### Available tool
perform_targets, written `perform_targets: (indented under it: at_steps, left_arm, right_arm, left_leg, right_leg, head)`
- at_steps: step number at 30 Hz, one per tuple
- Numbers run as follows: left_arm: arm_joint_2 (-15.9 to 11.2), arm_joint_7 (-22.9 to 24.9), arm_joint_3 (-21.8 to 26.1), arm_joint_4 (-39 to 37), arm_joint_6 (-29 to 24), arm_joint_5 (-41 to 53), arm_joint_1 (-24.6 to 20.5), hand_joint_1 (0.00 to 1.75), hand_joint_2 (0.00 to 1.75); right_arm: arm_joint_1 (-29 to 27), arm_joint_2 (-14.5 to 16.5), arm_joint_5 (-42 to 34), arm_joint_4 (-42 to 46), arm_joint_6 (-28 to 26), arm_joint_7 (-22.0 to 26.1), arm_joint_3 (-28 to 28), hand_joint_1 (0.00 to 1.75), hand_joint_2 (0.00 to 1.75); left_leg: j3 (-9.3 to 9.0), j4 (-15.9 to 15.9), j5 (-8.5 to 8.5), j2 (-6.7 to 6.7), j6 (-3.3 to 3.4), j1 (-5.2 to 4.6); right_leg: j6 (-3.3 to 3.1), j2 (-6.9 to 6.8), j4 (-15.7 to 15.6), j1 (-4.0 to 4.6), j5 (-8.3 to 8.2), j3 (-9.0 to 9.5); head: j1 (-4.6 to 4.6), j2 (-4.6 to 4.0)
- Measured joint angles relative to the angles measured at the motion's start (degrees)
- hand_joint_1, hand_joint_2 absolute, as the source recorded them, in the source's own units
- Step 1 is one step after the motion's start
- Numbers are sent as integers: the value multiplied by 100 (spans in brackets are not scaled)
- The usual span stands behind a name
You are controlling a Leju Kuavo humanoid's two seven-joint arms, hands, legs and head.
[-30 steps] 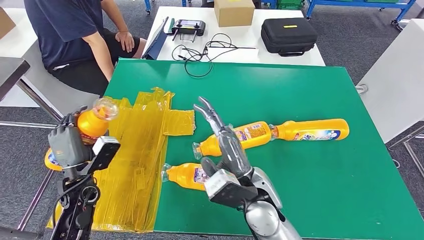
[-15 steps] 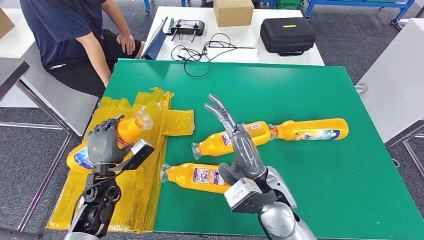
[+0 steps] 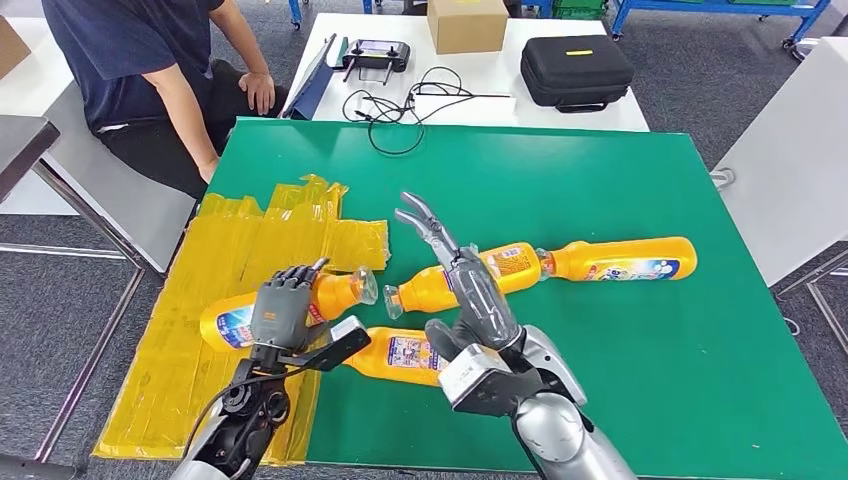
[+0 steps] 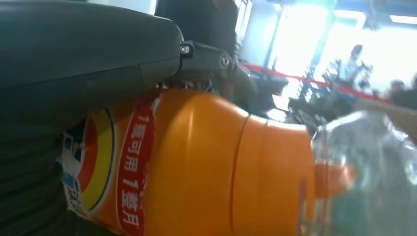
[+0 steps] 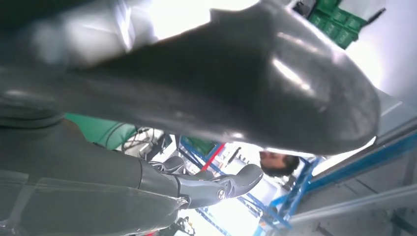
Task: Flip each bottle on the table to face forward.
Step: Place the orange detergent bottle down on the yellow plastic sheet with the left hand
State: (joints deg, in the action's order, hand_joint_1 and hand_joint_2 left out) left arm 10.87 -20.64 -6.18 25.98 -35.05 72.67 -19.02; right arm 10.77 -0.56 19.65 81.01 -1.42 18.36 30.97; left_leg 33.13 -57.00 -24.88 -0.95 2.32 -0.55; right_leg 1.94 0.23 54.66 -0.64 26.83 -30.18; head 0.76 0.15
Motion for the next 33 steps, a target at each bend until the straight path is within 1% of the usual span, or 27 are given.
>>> perform_targets:
  at_steps: [3,8,14,19,23,25,28,31,33]
  left_arm:
    - [-7,-57,-163,-101,271,-137,-16,0,0]
    - [-7,-95,-275,-209,424,-391,-7,0,0]
    - [-31,-42,-381,-259,520,-818,-6,0,0]
    - [-74,-107,-451,-259,515,-1187,-8,0,0]
    - [-103,-181,-476,-260,479,-1358,-9,0,0]
    - [-123,-324,-476,-257,377,-1704,-5,0,0]
    - [-179,-646,-418,-169,225,-2513,36,0,0]
    - [-258,-980,-275,161,220,-3401,158,0,0]
    - [-316,-1128,-160,544,271,-3945,318,0,0]
  right_arm:
    - [9,28,76,-122,61,-48,44,0,0]
    - [31,46,235,-262,125,-200,87,0,0]
    - [92,43,830,-586,310,-590,247,0,0]
    - [122,34,1180,-881,352,-778,389,0,0]
    - [135,28,1281,-1011,362,-839,455,0,175]
    - [136,11,1452,-1076,383,-936,500,0,175]
    - [129,-52,1733,-1213,392,-1113,567,0,175]
    - [74,-174,1985,-1296,381,-1323,609,0,175]
    - [-27,-292,2160,-1286,398,-1496,613,0,175]
  left_leg:
    - [-6,1,0,-3,0,0]
    - [-11,1,1,-2,0,1]
    - [-11,0,1,1,0,1]
    - [-10,1,1,0,0,1]
    - [-10,1,1,1,0,1]
    - [-10,1,1,1,0,2]
    - [-10,1,1,1,0,2]
    - [-9,0,1,0,0,2]
    - [-7,0,0,1,0,2]
  right_leg:
    - [0,-3,1,0,0,7]
    - [0,-2,1,0,0,11]
    - [0,-2,1,0,0,11]
    - [0,-2,1,1,0,9]
    - [0,-2,1,1,0,9]
    - [0,-1,1,1,0,9]
    - [0,-1,1,1,0,7]
    - [0,-2,1,1,0,7]
    - [0,-2,1,0,1,6]
  head:
    - [0,0]
    - [-1,0]
    - [-1,1]
    - [-1,0]
    - [0,0]
    - [-1,0]
    - [-1,0]
    - [-2,0]
    - [-1,0]
